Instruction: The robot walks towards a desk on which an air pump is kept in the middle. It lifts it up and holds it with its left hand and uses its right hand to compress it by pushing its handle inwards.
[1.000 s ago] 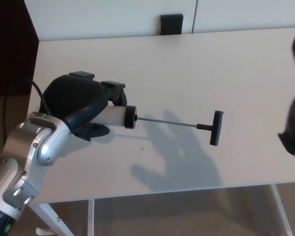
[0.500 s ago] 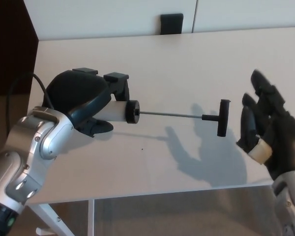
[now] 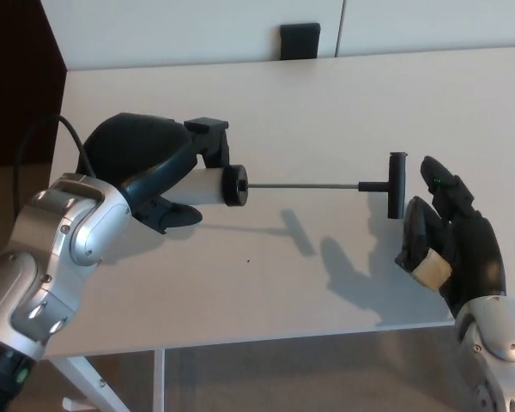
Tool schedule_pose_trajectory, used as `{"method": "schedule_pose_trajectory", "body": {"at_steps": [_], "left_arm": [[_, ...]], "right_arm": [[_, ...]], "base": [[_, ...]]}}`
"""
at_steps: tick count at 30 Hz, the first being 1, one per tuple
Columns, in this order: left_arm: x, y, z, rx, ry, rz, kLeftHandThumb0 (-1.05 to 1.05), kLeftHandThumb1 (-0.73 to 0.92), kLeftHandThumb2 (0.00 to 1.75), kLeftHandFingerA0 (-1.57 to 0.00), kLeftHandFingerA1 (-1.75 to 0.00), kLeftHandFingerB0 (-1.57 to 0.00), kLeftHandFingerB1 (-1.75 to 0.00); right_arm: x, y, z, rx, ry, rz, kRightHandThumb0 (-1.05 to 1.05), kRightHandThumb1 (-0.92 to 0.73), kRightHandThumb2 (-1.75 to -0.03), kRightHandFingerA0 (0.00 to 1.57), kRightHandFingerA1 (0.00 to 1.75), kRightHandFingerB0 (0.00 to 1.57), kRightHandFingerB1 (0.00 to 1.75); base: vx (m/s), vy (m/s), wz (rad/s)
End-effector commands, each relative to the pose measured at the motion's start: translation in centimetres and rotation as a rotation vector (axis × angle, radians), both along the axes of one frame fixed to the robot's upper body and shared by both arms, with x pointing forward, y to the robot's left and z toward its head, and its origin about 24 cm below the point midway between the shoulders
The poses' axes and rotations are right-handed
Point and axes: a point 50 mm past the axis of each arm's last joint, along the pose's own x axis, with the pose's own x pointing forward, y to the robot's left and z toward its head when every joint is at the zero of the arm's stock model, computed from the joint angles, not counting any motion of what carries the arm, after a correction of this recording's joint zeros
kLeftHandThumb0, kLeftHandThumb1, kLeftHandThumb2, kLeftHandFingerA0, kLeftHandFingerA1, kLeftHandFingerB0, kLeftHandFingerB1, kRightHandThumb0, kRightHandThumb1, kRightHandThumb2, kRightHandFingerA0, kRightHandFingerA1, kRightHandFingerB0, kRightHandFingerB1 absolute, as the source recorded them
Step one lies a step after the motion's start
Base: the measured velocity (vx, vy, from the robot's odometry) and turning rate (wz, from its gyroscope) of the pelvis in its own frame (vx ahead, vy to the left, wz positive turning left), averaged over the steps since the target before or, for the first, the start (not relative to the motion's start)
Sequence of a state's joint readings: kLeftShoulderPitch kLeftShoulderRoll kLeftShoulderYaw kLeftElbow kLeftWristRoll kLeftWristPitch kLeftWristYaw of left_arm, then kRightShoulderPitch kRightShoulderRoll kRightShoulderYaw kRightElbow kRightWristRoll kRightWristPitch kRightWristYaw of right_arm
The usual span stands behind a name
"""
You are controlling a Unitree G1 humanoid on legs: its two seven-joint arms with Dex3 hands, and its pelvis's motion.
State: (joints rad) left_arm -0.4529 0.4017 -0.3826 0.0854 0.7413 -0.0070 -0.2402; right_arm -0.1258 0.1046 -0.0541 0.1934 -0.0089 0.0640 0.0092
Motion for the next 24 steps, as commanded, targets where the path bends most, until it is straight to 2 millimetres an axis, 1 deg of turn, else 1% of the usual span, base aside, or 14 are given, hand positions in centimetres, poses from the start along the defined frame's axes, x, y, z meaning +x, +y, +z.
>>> {"method": "schedule_pose_trajectory", "body": {"at_steps": [1,2,3,5,6,8,9,15,16,21,22,24], "left_arm": [[0.3,0.4,0.5,0.000,0.006,0.023,-0.16,0.88,0.62,-0.64,-1.75,-0.49,-1.56],[0.3,0.4,0.5,0.000,0.006,0.023,-0.16,0.88,0.62,-0.64,-1.75,-0.49,-1.56],[0.3,0.3,0.5,-0.002,0.004,0.021,-0.17,0.88,0.61,-0.64,-1.75,-0.47,-1.57],[0.3,0.3,0.5,-0.003,0.003,0.018,-0.17,0.88,0.61,-0.64,-1.75,-0.47,-1.57],[0.3,0.3,0.5,-0.002,0.001,0.018,-0.19,0.87,0.61,-0.65,-1.75,-0.46,-1.56],[0.4,0.3,0.6,0.001,-0.002,0.019,-0.19,0.87,0.61,-0.65,-1.75,-0.46,-1.56],[0.4,0.3,0.6,0.003,-0.010,0.018,-0.19,0.84,0.59,-0.64,-1.75,-0.44,-1.57],[0.4,0.2,0.6,0.007,-0.019,0.010,-0.19,0.86,0.60,-0.65,-1.75,-0.44,-1.57],[0.4,0.3,0.5,0.013,-0.020,0.009,-0.17,0.83,0.61,-0.64,-1.75,-0.51,-1.45],[0.5,0.7,0.4,0.026,-0.022,0.011,-0.16,0.85,0.60,-0.64,-1.75,-0.49,-1.49],[0.6,0.9,0.5,0.029,-0.022,0.017,-0.15,0.84,0.62,-0.66,-1.75,-0.53,-1.39],[0.7,1.1,0.5,0.030,-0.022,0.021,-0.15,0.84,0.62,-0.66,-1.75,-0.53,-1.39]], "right_arm": [[0.3,-0.1,0.1,0.021,-0.001,-0.020,-0.70,-0.92,-0.76,0.00,0.11,0.00,0.07],[0.3,-0.1,0.1,0.021,-0.001,-0.020,-0.70,-0.92,-0.76,0.00,0.11,0.00,0.07],[0.3,0.0,0.3,0.044,-0.017,-0.017,-0.79,-0.78,-0.98,0.00,0.10,0.00,0.07],[0.4,0.1,0.4,0.058,-0.028,-0.016,-0.79,-0.78,-0.98,0.00,0.10,0.00,0.07],[0.5,0.2,0.8,0.073,-0.049,-0.014,-0.81,-0.84,-1.14,0.00,0.16,0.00,0.14],[0.6,0.3,1.1,0.085,-0.069,-0.011,-0.81,-0.84,-1.14,0.00,0.16,0.00,0.14],[0.6,0.3,1.5,0.091,-0.085,-0.007,-0.80,-0.85,-1.15,0.00,0.18,0.00,0.15],[0.6,0.3,2.1,0.113,-0.111,0.000,-0.81,-0.85,-1.16,0.00,0.18,0.00,0.15],[0.5,0.1,2.4,0.123,-0.120,-0.004,-0.85,-0.87,-1.18,0.00,0.17,0.00,0.14],[0.3,-0.2,3.0,0.143,-0.143,-0.007,-0.87,-0.88,-1.18,0.00,0.15,0.00,0.12],[0.3,-0.3,3.5,0.150,-0.160,-0.007,-0.86,-0.90,-1.19,0.00,0.15,0.00,0.12],[0.2,-0.4,3.8,0.154,-0.171,-0.007,-0.86,-0.90,-1.19,0.00,0.15,0.00,0.12]], "base": [[0.00,0.000,0.00],[0.00,0.000,0.00],[0.00,0.000,0.00],[0.00,0.000,0.00],[0.00,0.000,0.00],[0.00,0.000,0.00],[0.00,0.000,0.00],[0.00,0.000,0.00],[0.00,0.000,0.00],[0.00,0.000,0.00],[0.00,0.000,0.00],[0.00,0.000,0.00]]}}
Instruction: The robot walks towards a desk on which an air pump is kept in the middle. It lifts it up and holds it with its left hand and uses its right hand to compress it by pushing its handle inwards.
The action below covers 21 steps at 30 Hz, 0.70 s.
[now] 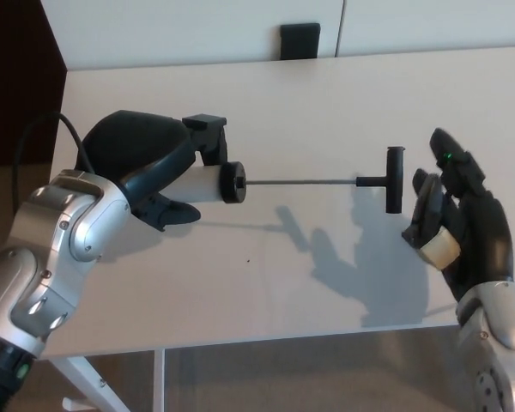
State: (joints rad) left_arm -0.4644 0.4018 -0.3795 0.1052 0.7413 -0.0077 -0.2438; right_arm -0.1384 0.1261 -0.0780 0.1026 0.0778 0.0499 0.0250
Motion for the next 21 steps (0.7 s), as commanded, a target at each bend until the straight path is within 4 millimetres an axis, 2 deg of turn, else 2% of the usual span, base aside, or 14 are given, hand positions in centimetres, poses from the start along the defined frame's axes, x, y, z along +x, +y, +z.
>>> {"method": "schedule_pose_trajectory", "body": {"at_steps": [1,4,5,9,10,12,13,16,17,19,20,21], "left_arm": [[0.4,1.1,0.6,0.025,-0.029,0.014,-0.12,0.85,0.62,-0.68,-1.75,-0.66,-1.12],[0.4,1.4,0.6,0.024,-0.030,0.015,-0.12,0.85,0.62,-0.68,-1.75,-0.66,-1.12],[0.4,1.5,0.6,0.025,-0.032,0.018,-0.12,0.85,0.63,-0.68,-1.75,-0.63,-1.20],[0.4,1.5,0.7,0.026,-0.043,0.012,-0.10,0.84,0.64,-0.70,-1.75,-0.68,-1.15],[0.4,1.4,0.7,0.031,-0.046,0.008,-0.09,0.82,0.64,-0.88,-1.70,-0.70,-1.23],[0.4,1.4,0.7,0.034,-0.048,0.005,-0.09,0.82,0.64,-0.88,-1.70,-0.70,-1.23],[0.4,1.3,0.6,0.035,-0.045,0.004,-0.10,0.84,0.61,-0.67,-1.75,-0.60,-1.26],[0.4,1.2,0.6,0.035,-0.043,0.004,-0.10,0.84,0.61,-0.67,-1.75,-0.60,-1.26],[0.3,1.1,0.5,0.034,-0.038,0.003,-0.12,0.83,0.60,-0.78,-1.74,-0.69,-1.07],[0.3,1.0,0.5,0.033,-0.035,0.002,-0.12,0.83,0.60,-0.78,-1.74,-0.69,-1.07],[0.3,0.8,0.4,0.034,-0.035,-0.004,-0.12,0.84,0.59,-0.70,-1.75,-0.66,-1.12],[0.3,0.6,0.3,0.034,-0.035,-0.008,-0.12,0.84,0.59,-0.70,-1.75,-0.66,-1.12]], "right_arm": [[-0.3,-0.5,1.7,0.052,-0.068,0.001,-0.88,-0.90,-1.19,0.00,0.14,0.00,0.11],[-0.4,-0.5,2.2,0.059,-0.081,0.007,-0.88,-0.90,-1.19,0.00,0.14,0.00,0.11],[-0.5,-0.4,2.3,0.061,-0.084,0.012,-0.89,-0.90,-1.19,0.00,0.13,0.00,0.10],[-0.6,-0.2,2.6,0.053,-0.091,0.017,-0.89,-0.88,-1.18,0.00,0.15,0.00,0.11],[-0.6,-0.1,2.6,0.049,-0.091,0.021,-0.88,-0.89,-1.18,0.00,0.16,0.00,0.12],[-0.6,0.0,2.6,0.046,-0.090,0.023,-0.88,-0.89,-1.18,0.00,0.16,0.00,0.12],[-0.6,0.2,2.6,0.044,-0.086,0.029,-0.87,-0.90,-1.19,0.00,0.17,0.00,0.13],[-0.6,0.3,2.5,0.043,-0.083,0.034,-0.87,-0.90,-1.19,0.00,0.17,0.00,0.13],[-0.6,0.4,2.5,0.045,-0.080,0.039,-0.86,-0.90,-1.18,0.00,0.17,0.00,0.13],[-0.6,0.5,2.4,0.047,-0.078,0.043,-0.86,-0.90,-1.18,0.00,0.17,0.00,0.13],[-0.6,0.8,2.3,0.048,-0.072,0.052,-0.85,-0.90,-1.18,0.00,0.18,0.00,0.13],[-0.5,0.9,2.2,0.047,-0.067,0.059,-0.85,-0.90,-1.18,0.00,0.18,0.00,0.13]], "base": [[0.00,0.000,0.00],[0.00,0.000,0.00],[0.00,0.000,0.00],[0.00,0.000,0.00],[0.00,0.000,0.00],[0.00,0.000,0.00],[0.00,0.000,0.00],[0.00,0.000,0.00],[0.00,0.000,0.00],[0.00,0.000,0.00],[0.00,0.000,0.00],[0.00,0.000,0.00]]}}
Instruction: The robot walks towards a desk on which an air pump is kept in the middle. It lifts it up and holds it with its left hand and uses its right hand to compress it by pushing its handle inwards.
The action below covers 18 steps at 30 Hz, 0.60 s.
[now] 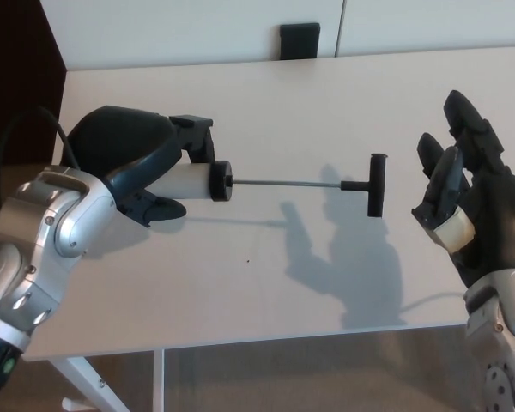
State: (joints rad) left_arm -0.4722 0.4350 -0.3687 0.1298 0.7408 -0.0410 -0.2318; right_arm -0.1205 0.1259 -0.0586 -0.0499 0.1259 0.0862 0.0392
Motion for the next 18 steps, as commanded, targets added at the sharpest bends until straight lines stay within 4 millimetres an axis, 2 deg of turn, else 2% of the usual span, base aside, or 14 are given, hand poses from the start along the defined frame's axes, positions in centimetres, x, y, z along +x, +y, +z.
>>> {"method": "schedule_pose_trajectory", "body": {"at_steps": [1,2,3,4,5,7,8,10,11,14,15,16,18], "left_arm": [[0.0,-0.4,0.1,0.007,-0.020,-0.015,-0.12,0.84,0.59,-0.70,-1.75,-0.66,-1.12],[0.0,-0.4,0.1,0.007,-0.020,-0.015,-0.12,0.84,0.59,-0.70,-1.75,-0.66,-1.12],[0.0,-0.6,0.0,0.009,-0.025,-0.024,-0.15,0.82,0.58,-0.81,-1.75,-0.55,-1.45],[0.0,-0.7,0.0,0.010,-0.027,-0.030,-0.15,0.82,0.58,-0.81,-1.75,-0.55,-1.45],[-0.1,-1.0,-0.1,0.010,-0.029,-0.038,-0.16,0.85,0.60,-0.66,-1.75,-0.52,-1.50],[-0.1,-1.1,-0.1,0.010,-0.029,-0.043,-0.16,0.85,0.60,-0.66,-1.75,-0.52,-1.50],[-0.2,-1.3,-0.1,0.007,-0.029,-0.050,-0.09,0.81,0.61,-0.79,-1.75,-0.53,-1.51],[-0.2,-1.5,-0.2,0.005,-0.030,-0.054,-0.09,0.81,0.61,-0.79,-1.75,-0.53,-1.51],[-0.2,-1.7,-0.2,0.000,-0.029,-0.059,-0.12,0.78,0.59,-0.79,-1.75,-0.61,-1.44],[-0.2,-2.0,-0.1,-0.004,-0.027,-0.065,-0.12,0.78,0.59,-0.79,-1.75,-0.61,-1.44],[-0.2,-2.2,-0.1,-0.012,-0.024,-0.072,-0.11,0.80,0.60,-0.78,-1.75,-0.55,-1.50],[-0.3,-2.6,-0.2,-0.022,-0.021,-0.078,-0.17,0.79,0.60,-0.67,-1.75,-0.52,-1.49],[-0.3,-2.8,-0.2,-0.029,-0.019,-0.082,-0.17,0.79,0.60,-0.67,-1.75,-0.52,-1.49]], "right_arm": [[-0.1,0.6,-0.7,0.004,0.037,0.028,-0.85,-0.90,-1.18,0.00,0.18,0.00,0.13],[-0.1,0.6,-0.7,0.004,0.037,0.028,-0.85,-0.90,-1.18,0.00,0.18,0.00,0.13],[0.0,0.8,-0.8,0.008,0.044,0.034,-0.82,-0.88,-1.17,0.00,0.19,0.00,0.15],[0.0,0.9,-0.9,0.012,0.049,0.037,-0.82,-0.88,-1.17,0.00,0.19,0.00,0.15],[0.0,1.1,-1.0,0.013,0.054,0.041,-0.79,-0.87,-1.17,0.00,0.21,0.00,0.17],[0.0,1.2,-1.1,0.014,0.057,0.043,-0.79,-0.87,-1.17,0.00,0.21,0.00,0.17],[0.0,1.4,-1.2,0.011,0.061,0.046,-0.79,-0.87,-1.17,0.00,0.21,0.00,0.17],[0.1,1.5,-1.3,0.009,0.064,0.048,-0.79,-0.87,-1.17,0.00,0.21,0.00,0.17],[0.1,1.7,-1.3,0.009,0.066,0.049,-0.79,-0.87,-1.17,0.00,0.21,0.00,0.17],[0.2,1.8,-1.3,0.009,0.067,0.051,-0.79,-0.87,-1.17,0.00,0.21,0.00,0.17],[0.2,1.9,-1.3,0.008,0.066,0.050,-0.79,-0.87,-1.17,0.00,0.21,0.00,0.18],[0.3,2.0,-1.3,0.006,0.063,0.049,-0.82,-0.87,-1.17,0.00,0.21,0.00,0.17],[0.3,2.1,-1.2,0.005,0.061,0.048,-0.82,-0.87,-1.17,0.00,0.21,0.00,0.17]], "base": [[0.00,0.000,0.00],[0.00,0.000,0.00],[0.00,0.000,0.00],[0.00,0.000,0.00],[0.00,0.000,0.00],[0.00,0.000,0.00],[0.00,0.000,0.00],[0.00,0.000,0.00],[0.00,0.000,0.00],[0.00,0.000,0.00],[0.00,0.000,0.00],[0.00,0.000,0.00],[0.00,0.000,0.00]]}}
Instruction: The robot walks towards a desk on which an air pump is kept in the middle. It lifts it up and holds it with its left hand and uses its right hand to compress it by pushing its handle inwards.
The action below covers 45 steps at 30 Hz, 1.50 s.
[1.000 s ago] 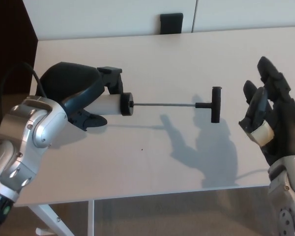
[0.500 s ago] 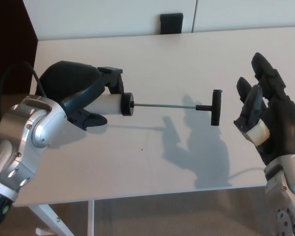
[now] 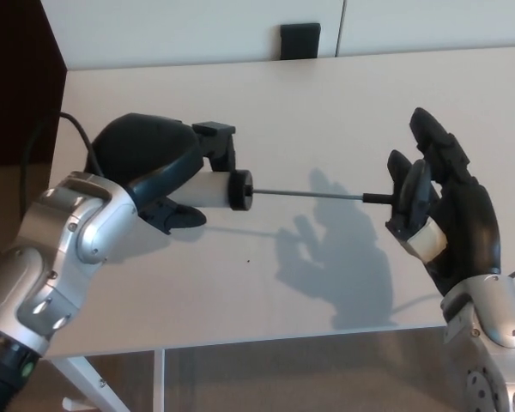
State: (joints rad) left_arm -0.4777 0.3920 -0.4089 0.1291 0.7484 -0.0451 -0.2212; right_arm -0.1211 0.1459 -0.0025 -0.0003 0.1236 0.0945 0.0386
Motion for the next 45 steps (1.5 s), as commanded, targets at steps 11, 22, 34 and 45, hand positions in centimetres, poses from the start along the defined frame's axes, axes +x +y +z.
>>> {"method": "schedule_pose_trajectory", "body": {"at_steps": [11,22,34,45], "left_arm": [[-0.3,-3.0,0.4,-0.038,0.005,-0.063,-0.11,0.82,0.61,-0.79,-1.75,-0.52,-1.51],[-0.5,-3.8,0.1,-0.002,-0.024,-0.083,-0.14,0.75,0.58,-0.70,-1.72,-0.58,-1.38],[-0.6,-4.3,-0.5,0.092,0.015,-0.088,-0.26,0.69,0.62,-0.71,-1.58,-0.80,-0.74],[-0.7,-5.2,-1.1,0.182,0.041,-0.086,-0.28,0.73,0.61,-0.73,-1.59,-0.71,-1.05]], "right_arm": [[0.4,0.8,0.6,0.001,-0.018,-0.017,-0.83,-0.88,-1.17,0.00,0.21,0.00,0.17],[0.6,0.7,1.5,-0.008,-0.042,-0.027,-0.84,-0.89,-1.18,0.00,0.18,0.00,0.14],[1.1,0.5,2.4,-0.065,-0.078,-0.024,-0.88,-0.87,-1.17,0.00,0.17,0.00,0.13],[1.1,1.1,2.6,-0.100,-0.078,-0.024,-0.88,-0.87,-1.17,0.00,0.18,0.00,0.13]], "base": [[0.00,0.000,0.00],[0.00,0.000,0.00],[0.00,0.000,0.00],[0.00,0.000,0.00]]}}
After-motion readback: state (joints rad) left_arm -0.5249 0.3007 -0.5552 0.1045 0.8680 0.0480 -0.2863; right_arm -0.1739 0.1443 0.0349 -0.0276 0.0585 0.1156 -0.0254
